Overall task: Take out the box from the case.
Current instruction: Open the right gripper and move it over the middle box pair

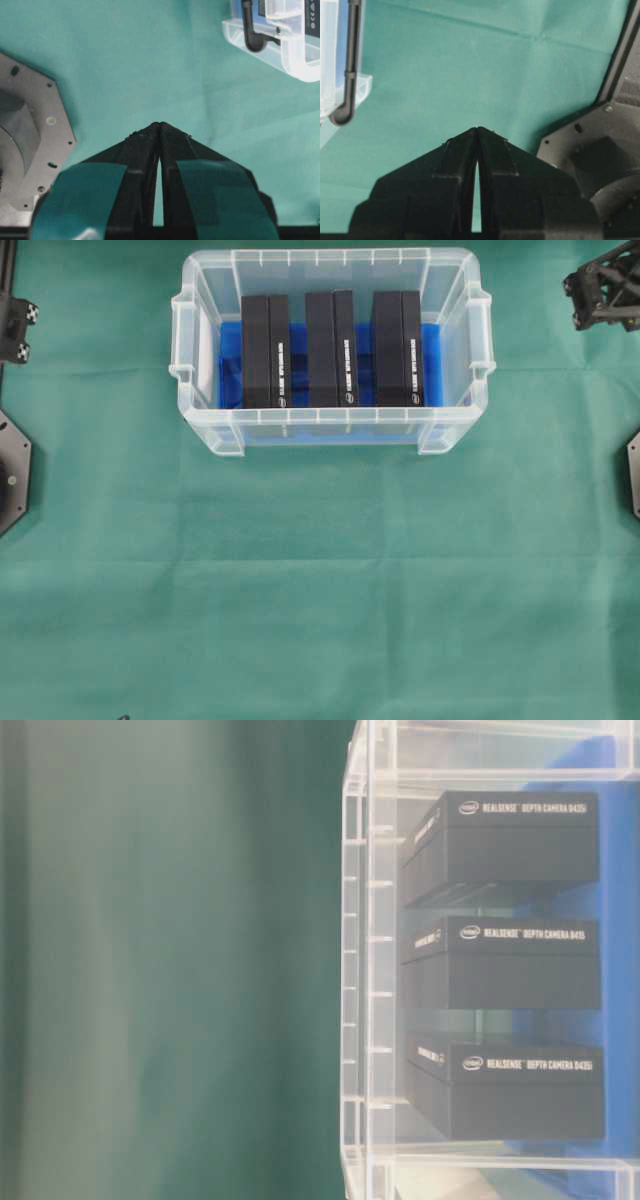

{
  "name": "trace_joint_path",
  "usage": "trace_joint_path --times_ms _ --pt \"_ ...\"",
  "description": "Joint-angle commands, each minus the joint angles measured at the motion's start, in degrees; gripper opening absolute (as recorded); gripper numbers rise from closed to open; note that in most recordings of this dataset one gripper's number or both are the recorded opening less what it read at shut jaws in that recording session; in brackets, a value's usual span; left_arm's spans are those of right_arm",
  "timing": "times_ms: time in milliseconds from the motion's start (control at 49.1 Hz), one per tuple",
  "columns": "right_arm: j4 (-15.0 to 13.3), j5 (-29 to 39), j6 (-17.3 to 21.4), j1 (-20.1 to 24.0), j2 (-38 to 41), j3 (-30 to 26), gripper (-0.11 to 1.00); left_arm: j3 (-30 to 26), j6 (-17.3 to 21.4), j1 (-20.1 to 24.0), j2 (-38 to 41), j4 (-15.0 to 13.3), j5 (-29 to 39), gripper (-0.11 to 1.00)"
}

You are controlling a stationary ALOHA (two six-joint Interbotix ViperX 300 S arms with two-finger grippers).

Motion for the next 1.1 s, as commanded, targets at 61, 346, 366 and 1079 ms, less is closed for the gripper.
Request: trace_joint_path --times_ms 61,346,366,1079 --pt "-0.26 -1.58 -0.09 -0.09 -0.09 -1.41 0.03 -1.49 0.0 0.18 0.09 -0.09 -0.18 0.01" --pt "-1.49 -2.46 -0.09 -0.18 -0.09 -0.97 0.03 -1.32 0.26 0.26 0.0 -0.09 -0.26 0.1" --pt "-1.58 -2.46 -0.09 -0.09 -0.09 -0.97 0.03 -1.41 0.26 0.26 0.0 -0.09 -0.26 0.12" --pt "-3.43 -1.76 2.11 -0.09 -0.26 -0.62 0.94 -1.14 0.26 0.79 0.0 0.09 -0.79 0.93"
